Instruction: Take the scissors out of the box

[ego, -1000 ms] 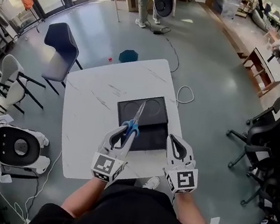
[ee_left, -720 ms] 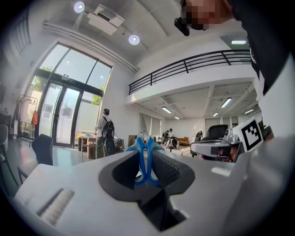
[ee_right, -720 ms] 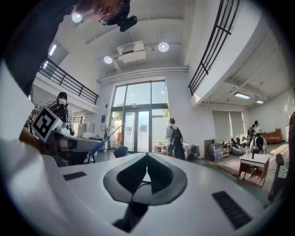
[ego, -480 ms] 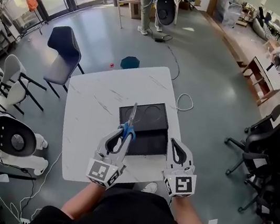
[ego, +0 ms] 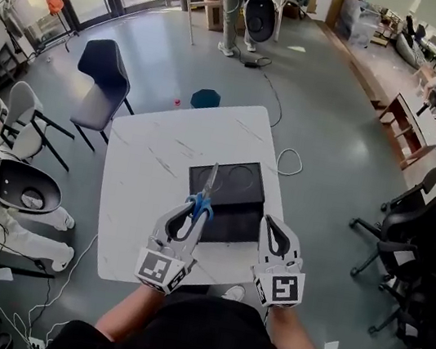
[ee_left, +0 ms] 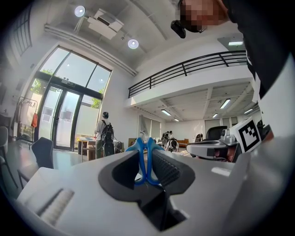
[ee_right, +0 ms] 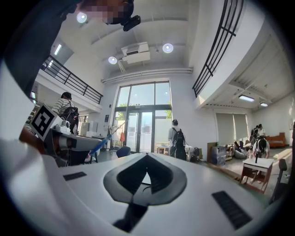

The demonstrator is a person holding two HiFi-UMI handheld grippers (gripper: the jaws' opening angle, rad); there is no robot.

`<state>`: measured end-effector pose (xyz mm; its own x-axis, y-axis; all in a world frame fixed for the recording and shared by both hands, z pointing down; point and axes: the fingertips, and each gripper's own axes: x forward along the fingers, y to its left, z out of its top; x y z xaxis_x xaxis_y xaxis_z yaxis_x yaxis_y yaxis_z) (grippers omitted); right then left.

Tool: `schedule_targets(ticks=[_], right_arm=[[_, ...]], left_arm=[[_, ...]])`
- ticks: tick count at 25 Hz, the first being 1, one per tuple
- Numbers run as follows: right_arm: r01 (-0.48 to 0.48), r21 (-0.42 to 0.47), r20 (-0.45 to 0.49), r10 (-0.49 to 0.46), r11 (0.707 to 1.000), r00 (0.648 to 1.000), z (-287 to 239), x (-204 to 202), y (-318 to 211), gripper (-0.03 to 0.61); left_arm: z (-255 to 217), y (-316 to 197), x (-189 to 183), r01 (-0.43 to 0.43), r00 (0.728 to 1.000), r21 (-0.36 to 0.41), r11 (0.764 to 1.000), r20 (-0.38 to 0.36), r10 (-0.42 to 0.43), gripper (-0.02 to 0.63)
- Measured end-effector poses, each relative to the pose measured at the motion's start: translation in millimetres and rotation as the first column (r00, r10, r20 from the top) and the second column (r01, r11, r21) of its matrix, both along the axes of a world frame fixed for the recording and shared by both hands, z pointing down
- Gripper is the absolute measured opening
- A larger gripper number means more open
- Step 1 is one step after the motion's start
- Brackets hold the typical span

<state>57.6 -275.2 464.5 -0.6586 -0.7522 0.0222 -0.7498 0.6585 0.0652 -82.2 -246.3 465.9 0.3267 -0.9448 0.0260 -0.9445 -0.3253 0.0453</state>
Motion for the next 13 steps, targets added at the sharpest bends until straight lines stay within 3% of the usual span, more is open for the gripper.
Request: schedule_targets(ticks=[13], right_arm=[[0.005, 0.006, -0.013, -0.005, 1.000, 1.000, -1.3, 0.4, -3.8, 0.008]], left_arm=[[1.6, -2.1, 7.2, -0.029, 0.999, -0.007, 1.000, 0.019, 0.029, 0.097]])
